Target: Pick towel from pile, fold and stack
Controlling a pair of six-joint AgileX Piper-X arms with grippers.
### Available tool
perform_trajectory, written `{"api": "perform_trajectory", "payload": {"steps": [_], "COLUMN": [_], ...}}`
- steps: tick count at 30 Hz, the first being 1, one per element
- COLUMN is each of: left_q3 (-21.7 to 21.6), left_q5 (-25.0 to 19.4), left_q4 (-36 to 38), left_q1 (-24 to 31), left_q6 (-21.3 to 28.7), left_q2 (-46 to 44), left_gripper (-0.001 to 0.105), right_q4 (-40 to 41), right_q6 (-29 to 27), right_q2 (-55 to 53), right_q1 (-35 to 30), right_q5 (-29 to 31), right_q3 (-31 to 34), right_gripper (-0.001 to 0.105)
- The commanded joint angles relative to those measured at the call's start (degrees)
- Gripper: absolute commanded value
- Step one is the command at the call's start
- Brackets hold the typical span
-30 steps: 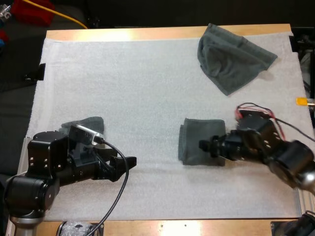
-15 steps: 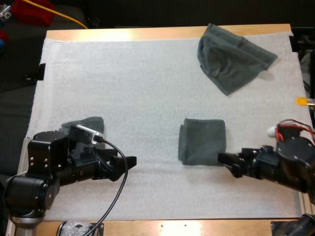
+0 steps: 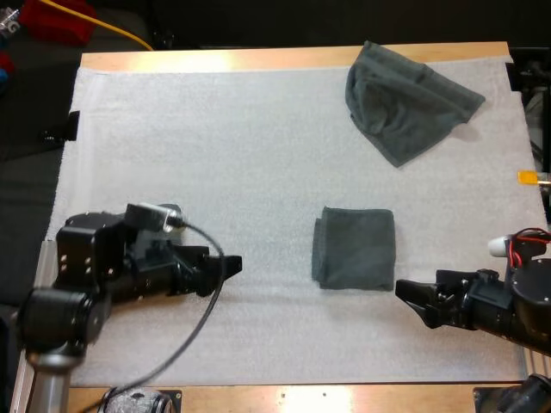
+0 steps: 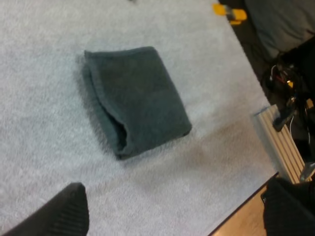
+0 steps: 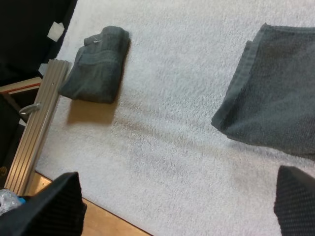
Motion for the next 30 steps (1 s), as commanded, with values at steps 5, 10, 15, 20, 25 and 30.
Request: {"api": "perform_trajectory", "payload": {"steps": [5,10,15,20,25,30], "left_q3": [0.0,0.0,0.0,0.0,0.0,0.0], "left_q5": [0.8,0.8,0.8,0.8,0.8,0.8], "left_q4": [-2.2,-8.0,-16.1,-20.4,-22.3,-26.6], "left_q1": [-0.4,-4.4,-8.2,-11.1,-14.7,-17.2], "left_q6": [-0.4,-0.4,-4.5,-6.8,-6.8,-9.9], "left_q2": [3.7,9.4,16.9,24.9,33.9,41.1], "left_gripper": [0.071,0.071,0.071,0.071,0.071,0.071], "right_q4": [0.1,0.1,0.1,0.1,0.1,0.1], "right_q6": [-0.7,-0.7,-0.7,-0.7,-0.7,-0.5], "right_q2": [-0.2,-0.2,-0.2,-0.2,-0.2,-0.2], "right_q1": [0.0,0.0,0.0,0.0,0.0,0.0], "right_q5": [-0.5,-0.5,-0.5,-0.5,-0.5,-0.5], "right_q3": [-0.6,-0.6,-0.6,-0.6,-0.6,-0.6], "right_gripper": [0.077,0.077,0.077,0.077,0.077,0.077]}}
